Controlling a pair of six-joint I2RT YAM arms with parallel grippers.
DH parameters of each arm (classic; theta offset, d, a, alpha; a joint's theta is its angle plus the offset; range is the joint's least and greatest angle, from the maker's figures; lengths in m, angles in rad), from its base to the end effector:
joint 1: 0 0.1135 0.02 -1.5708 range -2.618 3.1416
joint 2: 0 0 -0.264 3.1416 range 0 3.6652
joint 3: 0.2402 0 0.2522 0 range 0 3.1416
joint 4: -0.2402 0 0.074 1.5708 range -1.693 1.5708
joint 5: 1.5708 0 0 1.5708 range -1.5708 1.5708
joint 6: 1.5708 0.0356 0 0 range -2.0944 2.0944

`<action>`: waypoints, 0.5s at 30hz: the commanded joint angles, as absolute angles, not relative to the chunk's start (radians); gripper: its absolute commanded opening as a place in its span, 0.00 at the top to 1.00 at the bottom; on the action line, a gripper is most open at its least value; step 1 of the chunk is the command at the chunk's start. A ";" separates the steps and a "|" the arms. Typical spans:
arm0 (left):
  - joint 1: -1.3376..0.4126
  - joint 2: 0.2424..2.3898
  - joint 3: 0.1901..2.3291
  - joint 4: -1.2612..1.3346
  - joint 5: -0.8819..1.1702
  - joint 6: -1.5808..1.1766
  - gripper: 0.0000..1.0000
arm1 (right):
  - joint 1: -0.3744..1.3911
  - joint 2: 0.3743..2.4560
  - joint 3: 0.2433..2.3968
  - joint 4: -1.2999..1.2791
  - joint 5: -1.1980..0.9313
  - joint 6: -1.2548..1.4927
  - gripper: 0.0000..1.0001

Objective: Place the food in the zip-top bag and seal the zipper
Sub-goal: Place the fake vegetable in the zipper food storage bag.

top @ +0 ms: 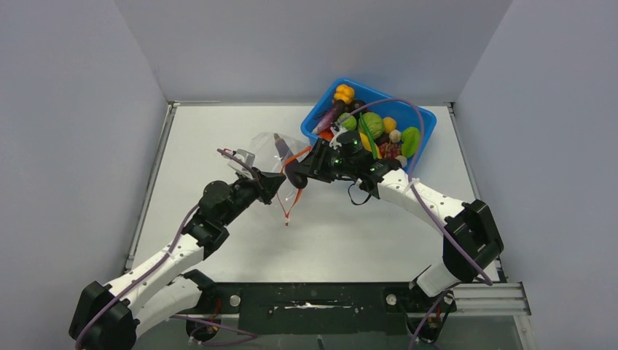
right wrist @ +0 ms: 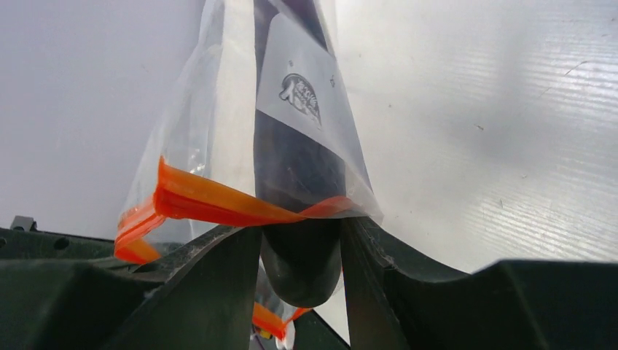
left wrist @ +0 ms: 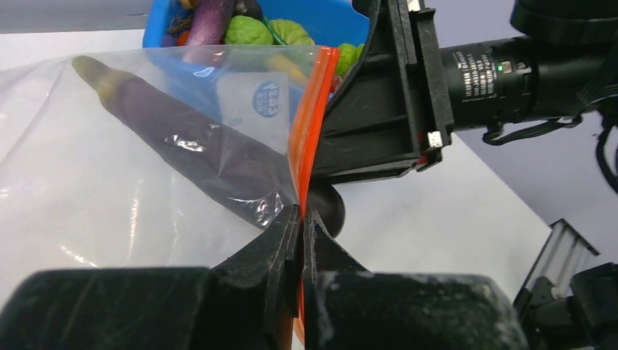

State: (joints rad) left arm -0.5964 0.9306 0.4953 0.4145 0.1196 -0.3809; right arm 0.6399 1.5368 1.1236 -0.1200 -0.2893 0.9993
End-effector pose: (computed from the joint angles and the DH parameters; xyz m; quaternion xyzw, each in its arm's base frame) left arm 0.1788 -0.1265 0.2741 0.1183 0.7045 -0.3656 0.5967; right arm 0.2768 0.2187 0.2790 0.0833 0.8583 0.4440 0.2434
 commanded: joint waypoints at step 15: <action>-0.602 0.922 0.447 0.703 0.061 -0.725 1.00 | 0.661 1.560 1.134 0.069 -0.195 1.074 0.61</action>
State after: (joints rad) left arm -0.5968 0.9192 0.4324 0.5961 0.0803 -0.6895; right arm 0.6510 1.5543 1.1217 -0.0113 -0.1883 1.0668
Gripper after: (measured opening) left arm 0.015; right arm 0.399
